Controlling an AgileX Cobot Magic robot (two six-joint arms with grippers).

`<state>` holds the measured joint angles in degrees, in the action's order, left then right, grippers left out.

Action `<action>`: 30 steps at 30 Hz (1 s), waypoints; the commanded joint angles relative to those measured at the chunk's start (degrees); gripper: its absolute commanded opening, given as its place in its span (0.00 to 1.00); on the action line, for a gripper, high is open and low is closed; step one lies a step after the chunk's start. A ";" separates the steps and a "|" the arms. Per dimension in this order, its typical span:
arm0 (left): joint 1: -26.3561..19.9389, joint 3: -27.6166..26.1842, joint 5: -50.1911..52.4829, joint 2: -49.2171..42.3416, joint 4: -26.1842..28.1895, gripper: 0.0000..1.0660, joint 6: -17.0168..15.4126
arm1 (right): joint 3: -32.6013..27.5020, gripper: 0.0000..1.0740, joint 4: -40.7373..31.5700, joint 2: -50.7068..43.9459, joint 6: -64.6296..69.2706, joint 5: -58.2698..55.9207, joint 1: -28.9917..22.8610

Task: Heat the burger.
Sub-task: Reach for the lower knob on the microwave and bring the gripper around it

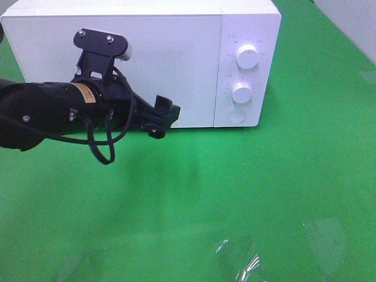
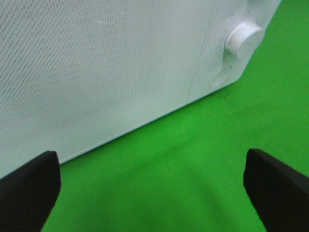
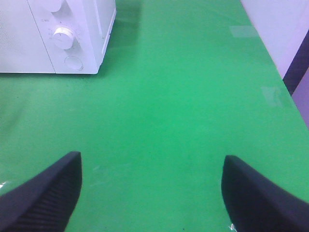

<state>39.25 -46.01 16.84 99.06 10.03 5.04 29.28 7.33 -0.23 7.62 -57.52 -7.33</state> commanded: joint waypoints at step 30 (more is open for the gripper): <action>-33.23 -1.26 -75.17 -40.79 -5.50 0.92 -5.04 | -0.11 0.71 0.06 -1.49 -0.46 0.06 0.40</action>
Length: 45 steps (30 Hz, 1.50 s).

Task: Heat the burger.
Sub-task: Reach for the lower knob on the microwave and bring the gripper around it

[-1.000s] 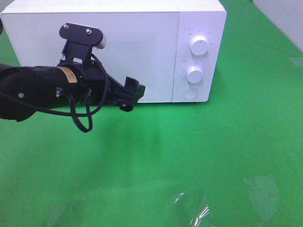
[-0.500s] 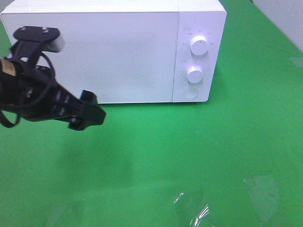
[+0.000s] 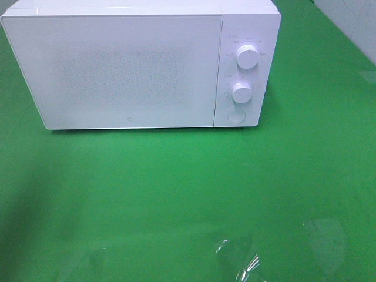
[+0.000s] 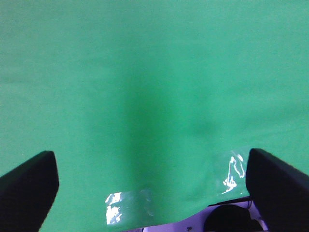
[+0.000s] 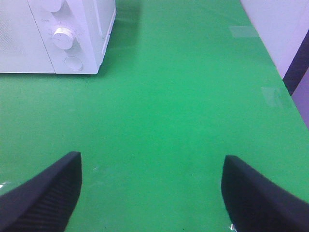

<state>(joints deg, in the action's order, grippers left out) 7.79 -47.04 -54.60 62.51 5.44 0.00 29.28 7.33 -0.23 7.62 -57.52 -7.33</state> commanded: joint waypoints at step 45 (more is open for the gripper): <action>-3.50 18.45 -5.16 -51.11 -5.44 0.92 4.76 | -0.11 0.71 0.06 -1.49 -0.46 0.06 0.40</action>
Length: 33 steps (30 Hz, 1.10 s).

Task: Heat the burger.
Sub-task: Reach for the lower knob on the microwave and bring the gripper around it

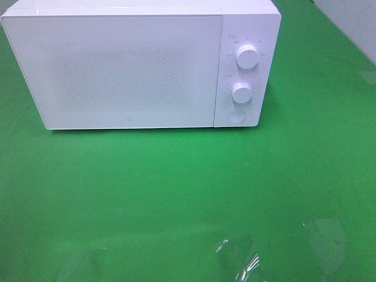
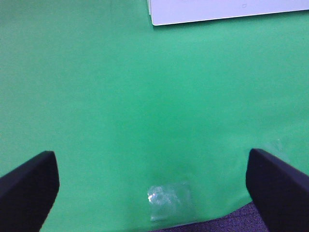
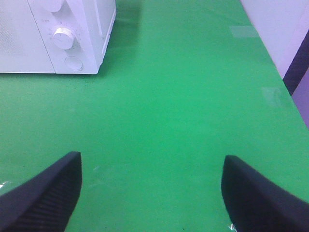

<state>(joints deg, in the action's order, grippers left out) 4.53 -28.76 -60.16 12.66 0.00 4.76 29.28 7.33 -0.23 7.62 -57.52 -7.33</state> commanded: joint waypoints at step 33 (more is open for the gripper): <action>-5.67 0.17 0.40 -14.32 0.00 0.92 0.06 | -0.11 0.71 0.11 -1.49 -0.40 0.06 0.40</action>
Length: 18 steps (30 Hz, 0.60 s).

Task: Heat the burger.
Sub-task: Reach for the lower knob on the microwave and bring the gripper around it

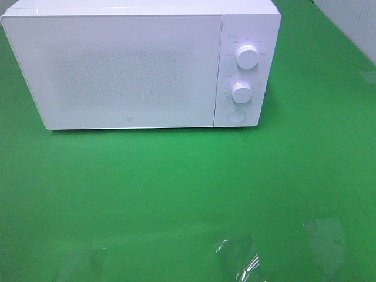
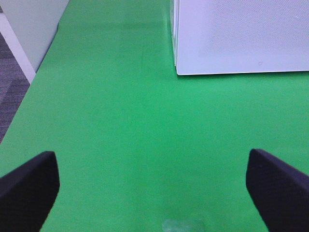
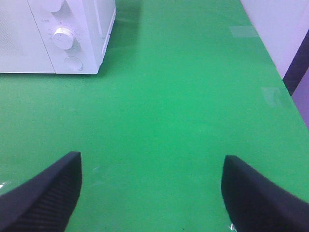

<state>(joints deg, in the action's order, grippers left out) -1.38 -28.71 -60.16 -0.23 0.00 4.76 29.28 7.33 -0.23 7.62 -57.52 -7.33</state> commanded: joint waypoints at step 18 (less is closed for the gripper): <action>0.23 0.11 0.40 -1.43 0.00 0.92 0.06 | -0.11 0.71 0.29 -1.49 -0.23 0.11 0.40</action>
<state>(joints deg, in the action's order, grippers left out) -1.38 -28.71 -60.16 -0.23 0.00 4.76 29.28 7.39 -0.23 7.62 -57.52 -7.33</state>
